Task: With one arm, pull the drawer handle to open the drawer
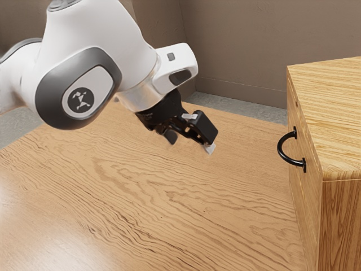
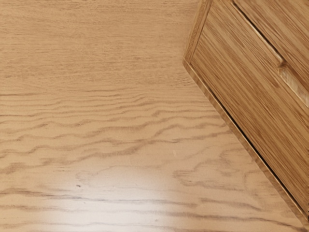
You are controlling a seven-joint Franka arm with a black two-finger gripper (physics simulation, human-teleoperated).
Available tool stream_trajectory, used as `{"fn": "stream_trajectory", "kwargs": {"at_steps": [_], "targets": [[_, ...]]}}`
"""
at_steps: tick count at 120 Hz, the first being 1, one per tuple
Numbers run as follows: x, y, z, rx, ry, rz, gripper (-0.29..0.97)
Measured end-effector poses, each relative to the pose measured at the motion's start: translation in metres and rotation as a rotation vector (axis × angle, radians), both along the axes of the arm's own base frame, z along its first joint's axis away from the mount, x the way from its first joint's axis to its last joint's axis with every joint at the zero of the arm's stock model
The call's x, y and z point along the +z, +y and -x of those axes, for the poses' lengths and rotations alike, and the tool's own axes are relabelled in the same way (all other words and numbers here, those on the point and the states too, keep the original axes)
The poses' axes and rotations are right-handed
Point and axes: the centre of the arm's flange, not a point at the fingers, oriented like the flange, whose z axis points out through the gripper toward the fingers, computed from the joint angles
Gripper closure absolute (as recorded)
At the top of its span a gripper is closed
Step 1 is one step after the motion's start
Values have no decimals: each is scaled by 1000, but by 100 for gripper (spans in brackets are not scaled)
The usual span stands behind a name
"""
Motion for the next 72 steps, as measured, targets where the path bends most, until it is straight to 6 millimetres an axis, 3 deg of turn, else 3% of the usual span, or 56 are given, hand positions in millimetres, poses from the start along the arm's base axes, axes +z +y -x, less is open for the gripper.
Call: {"fn": "stream_trajectory", "kwargs": {"at_steps": [36, 72], "targets": [[-11, -22, -11, 89, 110, 59, 0], [-8, -39, -47, 125, 174, 99, 0]]}}
